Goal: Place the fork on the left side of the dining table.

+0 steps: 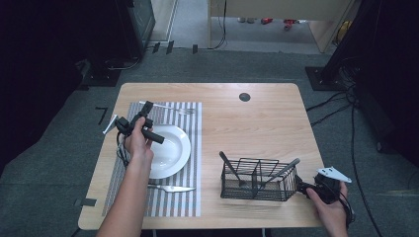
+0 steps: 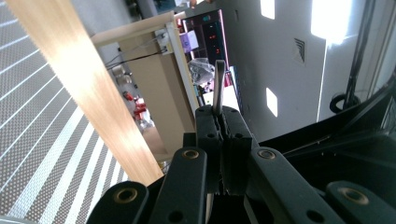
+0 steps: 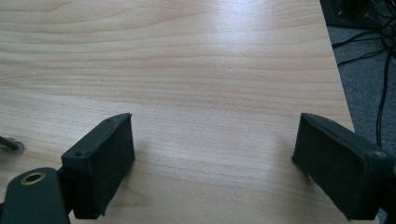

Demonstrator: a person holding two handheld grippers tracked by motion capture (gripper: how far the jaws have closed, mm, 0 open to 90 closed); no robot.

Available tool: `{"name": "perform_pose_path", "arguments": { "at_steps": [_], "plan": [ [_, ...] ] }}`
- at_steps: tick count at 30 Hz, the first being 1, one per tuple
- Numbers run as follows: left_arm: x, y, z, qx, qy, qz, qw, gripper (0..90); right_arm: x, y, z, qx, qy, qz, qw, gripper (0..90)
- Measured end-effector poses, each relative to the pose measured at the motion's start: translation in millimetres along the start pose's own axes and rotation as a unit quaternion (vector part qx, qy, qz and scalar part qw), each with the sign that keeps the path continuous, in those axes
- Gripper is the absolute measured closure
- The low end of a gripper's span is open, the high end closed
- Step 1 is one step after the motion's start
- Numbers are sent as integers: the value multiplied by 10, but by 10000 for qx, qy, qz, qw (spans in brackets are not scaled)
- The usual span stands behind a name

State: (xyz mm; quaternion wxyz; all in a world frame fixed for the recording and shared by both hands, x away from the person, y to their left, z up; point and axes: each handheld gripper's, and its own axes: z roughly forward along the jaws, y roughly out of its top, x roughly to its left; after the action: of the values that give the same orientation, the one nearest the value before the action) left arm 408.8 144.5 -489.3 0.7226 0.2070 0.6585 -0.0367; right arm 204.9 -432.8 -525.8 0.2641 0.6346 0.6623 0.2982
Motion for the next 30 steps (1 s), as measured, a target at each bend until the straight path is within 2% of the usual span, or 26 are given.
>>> {"name": "perform_pose_path", "arguments": {
  "at_steps": [3, 5, 8, 11, 14, 19, 22, 28, 30],
  "plan": [
    [69, 0, 33, -75, 98, -90, 9999, 889, 0, 0, 0, 1, 0, 2, 10000, 123],
    [120, 2, 51, -158, 172, -15, 9997, 889, 0, 0, 0, 1, 1, 2, 10000, 123],
    [174, 6, 73, -194, 181, -243, 9994, 889, 0, 0, 0, 1, 1, 2, 10000, 123],
    [207, 13, 82, -234, 358, -331, 9985, 887, 0, 0, 0, 1, 1, 3, 10000, 123],
    [235, 23, 97, -406, 482, -255, 9977, 878, 0, 0, 0, 0, 1, 1, 10000, 123],
    [261, 60, 133, -461, 657, -186, 9966, 880, 0, 0, 0, 1, 1, 1, 10000, 123],
    [272, 71, 158, -374, 780, -41, 9962, 882, 0, 0, 0, 1, 1, 3, 10000, 123],
    [315, 110, 180, -361, 1063, 321, 9932, 878, 0, 0, 0, 0, 1, 3, 10000, 124],
    [323, 124, 183, -389, 1102, 329, 9926, 877, 0, 0, 0, -1, 2, 2, 10000, 123]
  ]
}}
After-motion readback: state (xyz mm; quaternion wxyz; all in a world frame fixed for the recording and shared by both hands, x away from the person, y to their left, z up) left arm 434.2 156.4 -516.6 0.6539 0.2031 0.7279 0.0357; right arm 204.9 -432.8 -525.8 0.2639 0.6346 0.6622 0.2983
